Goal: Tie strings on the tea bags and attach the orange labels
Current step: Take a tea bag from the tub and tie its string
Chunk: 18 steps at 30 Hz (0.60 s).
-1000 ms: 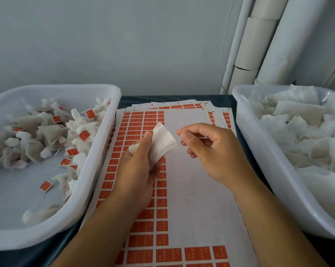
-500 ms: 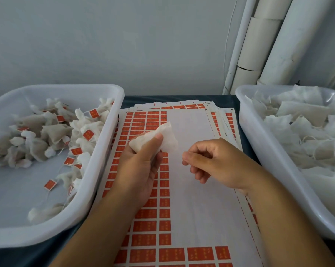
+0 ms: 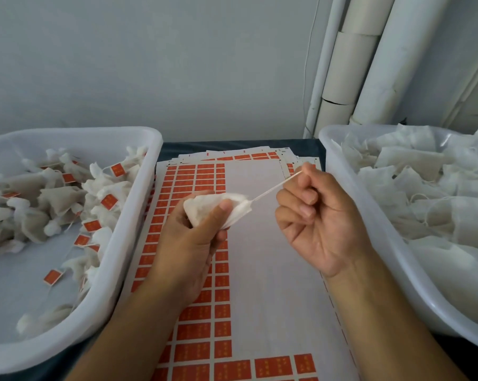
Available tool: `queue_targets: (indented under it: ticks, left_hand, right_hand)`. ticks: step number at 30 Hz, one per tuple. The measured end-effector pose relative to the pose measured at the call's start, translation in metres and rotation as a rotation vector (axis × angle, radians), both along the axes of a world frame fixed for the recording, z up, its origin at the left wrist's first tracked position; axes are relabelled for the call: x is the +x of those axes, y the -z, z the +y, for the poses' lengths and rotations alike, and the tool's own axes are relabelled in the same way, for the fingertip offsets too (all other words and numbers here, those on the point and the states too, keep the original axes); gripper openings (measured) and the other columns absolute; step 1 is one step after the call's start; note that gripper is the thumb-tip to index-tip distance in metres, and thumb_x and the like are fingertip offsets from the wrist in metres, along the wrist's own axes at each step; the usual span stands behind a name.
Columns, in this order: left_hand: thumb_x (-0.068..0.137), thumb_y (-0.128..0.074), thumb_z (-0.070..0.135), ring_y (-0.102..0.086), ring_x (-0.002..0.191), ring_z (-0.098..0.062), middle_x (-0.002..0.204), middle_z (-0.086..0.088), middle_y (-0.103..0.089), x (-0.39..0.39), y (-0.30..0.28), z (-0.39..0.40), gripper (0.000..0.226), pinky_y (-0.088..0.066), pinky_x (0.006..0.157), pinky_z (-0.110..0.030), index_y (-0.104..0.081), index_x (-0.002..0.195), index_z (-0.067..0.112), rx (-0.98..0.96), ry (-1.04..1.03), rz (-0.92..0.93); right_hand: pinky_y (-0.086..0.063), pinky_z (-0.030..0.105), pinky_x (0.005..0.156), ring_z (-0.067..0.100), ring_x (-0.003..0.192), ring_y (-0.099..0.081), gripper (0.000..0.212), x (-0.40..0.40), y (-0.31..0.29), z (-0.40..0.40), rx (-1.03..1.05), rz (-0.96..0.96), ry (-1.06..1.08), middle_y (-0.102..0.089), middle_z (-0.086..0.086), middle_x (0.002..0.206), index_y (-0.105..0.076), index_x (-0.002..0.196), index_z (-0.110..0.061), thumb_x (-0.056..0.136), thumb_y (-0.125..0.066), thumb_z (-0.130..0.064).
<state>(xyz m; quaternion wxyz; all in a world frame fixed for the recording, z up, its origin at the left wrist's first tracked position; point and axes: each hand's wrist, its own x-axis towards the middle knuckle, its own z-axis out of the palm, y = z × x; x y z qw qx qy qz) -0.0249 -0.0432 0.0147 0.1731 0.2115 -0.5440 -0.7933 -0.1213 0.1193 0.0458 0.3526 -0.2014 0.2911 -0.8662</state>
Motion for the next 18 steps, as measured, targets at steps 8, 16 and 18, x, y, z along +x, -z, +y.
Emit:
queue_targets:
  ticks: [8,16,18]
  left_hand:
    - [0.054,-0.091,0.051,-0.074,0.096,-0.015,0.106,0.014,-0.069,0.0038,-0.0017,-0.0013,0.055,-0.06,0.071,-0.028,-0.067,0.103,0.052,-0.13,0.193,0.037]
    - [0.057,-0.082,0.047,-0.072,0.076,-0.012,0.091,0.003,-0.075,0.0097,-0.0064,0.0024,0.028,-0.057,0.063,-0.02,-0.077,0.082,0.035,-0.096,0.254,0.038]
    - [0.054,-0.082,0.048,-0.072,0.076,-0.012,0.094,0.003,-0.076,0.0096,-0.0074,0.0019,0.033,-0.056,0.059,-0.018,-0.08,0.084,0.034,0.035,0.234,0.038]
  right_hand:
    - [-0.055,0.025,0.065,0.013,0.076,-0.066,0.026,0.0052,0.0027,-0.0076,0.141,0.029,0.121,-0.074,0.005,0.104,-0.07,0.08,-0.02,0.094,-0.065,-0.041]
    - [-0.058,0.023,0.061,0.013,0.071,-0.071,0.021,0.0037,-0.0009,-0.0057,0.127,-0.125,0.25,-0.072,0.005,0.081,-0.076,0.077,-0.017,0.086,-0.072,-0.035]
    - [-0.057,0.022,0.058,0.012,0.068,-0.069,0.022,0.0038,-0.0017,-0.0066,0.134,-0.131,0.268,-0.071,0.004,0.078,-0.075,0.075,-0.016,0.087,-0.071,-0.034]
